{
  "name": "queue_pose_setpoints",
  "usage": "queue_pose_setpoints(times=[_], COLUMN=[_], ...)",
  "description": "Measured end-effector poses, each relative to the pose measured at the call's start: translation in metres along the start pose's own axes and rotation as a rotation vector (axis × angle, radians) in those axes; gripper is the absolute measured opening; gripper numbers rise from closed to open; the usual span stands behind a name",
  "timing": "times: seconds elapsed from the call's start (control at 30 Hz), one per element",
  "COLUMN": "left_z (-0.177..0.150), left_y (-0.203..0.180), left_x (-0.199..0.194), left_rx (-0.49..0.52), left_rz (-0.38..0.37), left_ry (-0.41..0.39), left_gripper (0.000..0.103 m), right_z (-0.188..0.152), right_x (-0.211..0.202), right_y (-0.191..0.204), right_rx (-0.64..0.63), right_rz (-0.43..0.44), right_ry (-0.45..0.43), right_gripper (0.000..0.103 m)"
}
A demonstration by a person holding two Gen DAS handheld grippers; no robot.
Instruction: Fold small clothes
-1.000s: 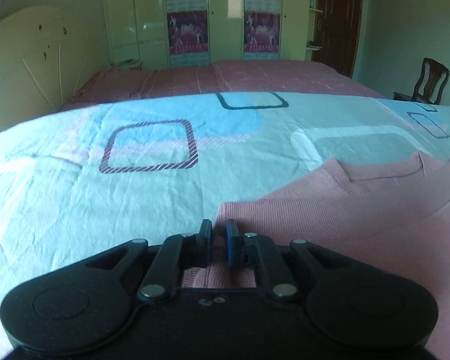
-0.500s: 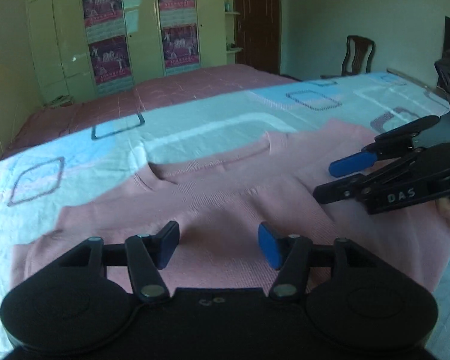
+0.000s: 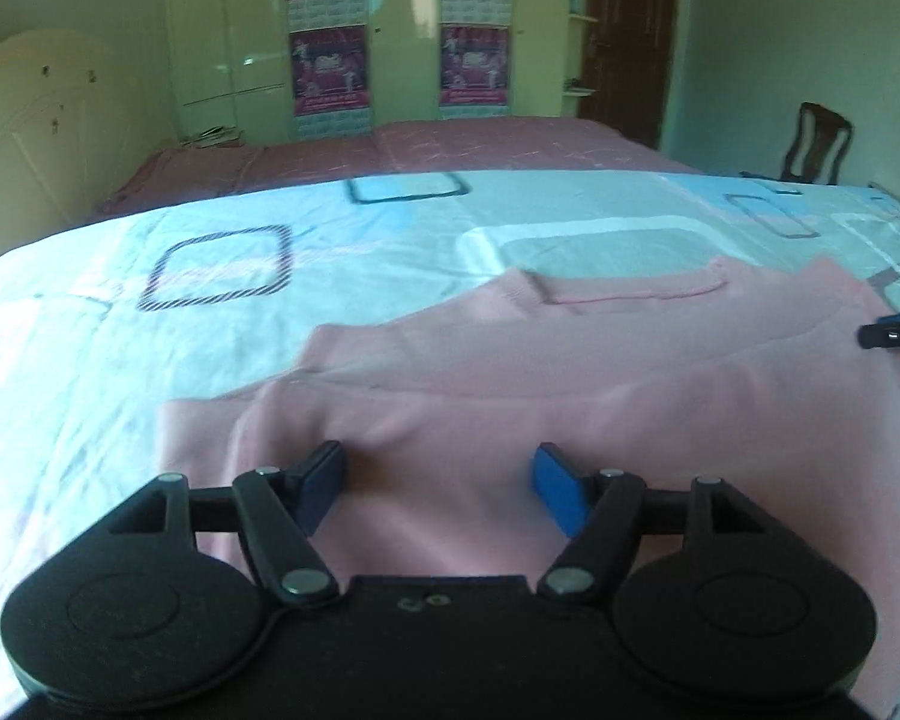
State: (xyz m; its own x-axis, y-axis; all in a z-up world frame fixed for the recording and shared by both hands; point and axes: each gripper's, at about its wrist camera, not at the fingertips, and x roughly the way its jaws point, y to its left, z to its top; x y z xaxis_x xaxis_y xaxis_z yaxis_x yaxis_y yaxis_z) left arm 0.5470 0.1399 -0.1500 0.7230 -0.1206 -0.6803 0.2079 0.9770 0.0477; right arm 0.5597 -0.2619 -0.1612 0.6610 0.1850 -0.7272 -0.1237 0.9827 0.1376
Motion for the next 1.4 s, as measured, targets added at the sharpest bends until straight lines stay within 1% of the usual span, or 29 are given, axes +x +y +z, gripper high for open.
queue_pose_setpoints(times=[0.03,0.07,0.1,0.13,0.17,0.27,0.33,0.37,0.43,0.47,0.5,0.53,0.6,0.67,0.7,0.73,0.8,0.9,0.97,1.0,1.03,1.1,1.17,1.23,1.27,1.3,1.33,1.37,1.4], left_z=[-0.002,-0.002,0.001,0.003,0.004,0.001,-0.002,-0.003,-0.008,-0.013,-0.018,-0.021,-0.019,-0.023,-0.027,-0.032,-0.045,-0.056,-0.057,-0.058,-0.059,-0.063,-0.071,-0.083,-0.089,-0.096,-0.099,-0.1,-0.098], left_y=[0.004,0.005,0.002,-0.006,-0.015,-0.055,-0.088,-0.101,-0.12,-0.126,-0.131,-0.134,-0.134,-0.132,-0.132,-0.133,-0.135,-0.14,-0.139,-0.134,-0.125,-0.104,-0.078,-0.05,-0.038,-0.028,-0.022,-0.02,-0.021], left_x=[-0.001,-0.003,-0.008,-0.014,-0.023,-0.052,-0.057,-0.055,-0.042,-0.033,-0.026,-0.026,-0.035,-0.054,-0.06,-0.063,-0.059,-0.063,-0.07,-0.073,-0.075,-0.08,-0.086,-0.094,-0.097,-0.101,-0.104,-0.107,-0.11], left_rx=[-0.004,-0.018,-0.023,-0.015,-0.008,0.003,0.046,0.057,0.062,0.065,0.085,0.114,0.122,0.108,0.104,0.108,0.104,0.126,0.146,0.146,0.13,0.083,0.044,-0.026,-0.062,-0.1,-0.125,-0.128,-0.121], left_rz=[-0.011,-0.006,0.01,0.016,0.001,-0.101,-0.139,-0.152,-0.159,-0.148,-0.117,-0.102,-0.1,-0.12,-0.127,-0.125,-0.11,-0.081,-0.059,-0.025,-0.007,0.013,0.065,0.073,0.066,0.053,0.048,0.051,0.061], left_ry=[-0.007,-0.006,-0.002,-0.008,-0.025,-0.095,-0.104,-0.091,-0.043,-0.006,0.014,-0.004,0.009,-0.028,-0.035,-0.025,0.011,0.015,0.008,0.005,0.008,0.01,0.021,0.023,0.026,0.021,0.016,0.015,0.018], left_gripper=[0.069,0.069,0.065,0.06,0.059,0.062,0.063,0.063,0.063,0.065,0.065,0.065,0.063,0.063,0.065,0.067,0.067,0.068,0.069,0.069,0.069,0.069,0.069,0.07,0.07,0.07,0.07,0.07,0.07], right_z=[0.001,0.004,0.007,0.009,0.009,-0.001,-0.013,-0.02,-0.036,-0.044,-0.054,-0.061,-0.062,-0.064,-0.069,-0.074,-0.088,-0.098,-0.097,-0.097,-0.098,-0.1,-0.104,-0.113,-0.119,-0.124,-0.127,-0.127,-0.126], right_x=[-0.001,-0.003,-0.008,-0.017,-0.027,-0.055,-0.064,-0.064,-0.056,-0.047,-0.042,-0.042,-0.047,-0.063,-0.069,-0.07,-0.067,-0.073,-0.079,-0.081,-0.084,-0.094,-0.106,-0.114,-0.117,-0.121,-0.125,-0.127,-0.129], right_y=[-0.006,-0.004,0.0,0.006,0.015,0.051,0.084,0.097,0.12,0.128,0.133,0.135,0.134,0.133,0.135,0.138,0.142,0.145,0.141,0.137,0.128,0.106,0.074,0.039,0.024,0.011,0.005,0.006,0.01], right_rx=[0.004,-0.01,-0.024,-0.039,-0.055,-0.104,-0.169,-0.197,-0.262,-0.286,-0.303,-0.326,-0.328,-0.316,-0.333,-0.358,-0.376,-0.393,-0.398,-0.392,-0.376,-0.336,-0.264,-0.179,-0.14,-0.1,-0.086,-0.106,-0.124], right_rz=[0.027,0.022,0.001,-0.008,0.007,0.134,0.21,0.231,0.221,0.195,0.165,0.155,0.143,0.174,0.179,0.18,0.168,0.147,0.161,0.161,0.144,0.074,0.018,-0.045,-0.042,-0.011,-0.002,-0.014,-0.021], right_ry=[-0.001,0.009,0.01,-0.01,-0.04,-0.083,-0.082,-0.073,-0.046,-0.012,-0.001,-0.033,-0.023,-0.036,-0.04,-0.028,0.0,-0.015,0.0,0.003,0.005,0.002,0.001,0.038,0.054,0.05,0.051,0.056,0.058], right_gripper=[0.045,0.045,0.045,0.045,0.045,0.045,0.045,0.045,0.045,0.045,0.045,0.045,0.045,0.045,0.045,0.045,0.045,0.045,0.045,0.045,0.045,0.045,0.045,0.045,0.045,0.045,0.044,0.036,0.036])
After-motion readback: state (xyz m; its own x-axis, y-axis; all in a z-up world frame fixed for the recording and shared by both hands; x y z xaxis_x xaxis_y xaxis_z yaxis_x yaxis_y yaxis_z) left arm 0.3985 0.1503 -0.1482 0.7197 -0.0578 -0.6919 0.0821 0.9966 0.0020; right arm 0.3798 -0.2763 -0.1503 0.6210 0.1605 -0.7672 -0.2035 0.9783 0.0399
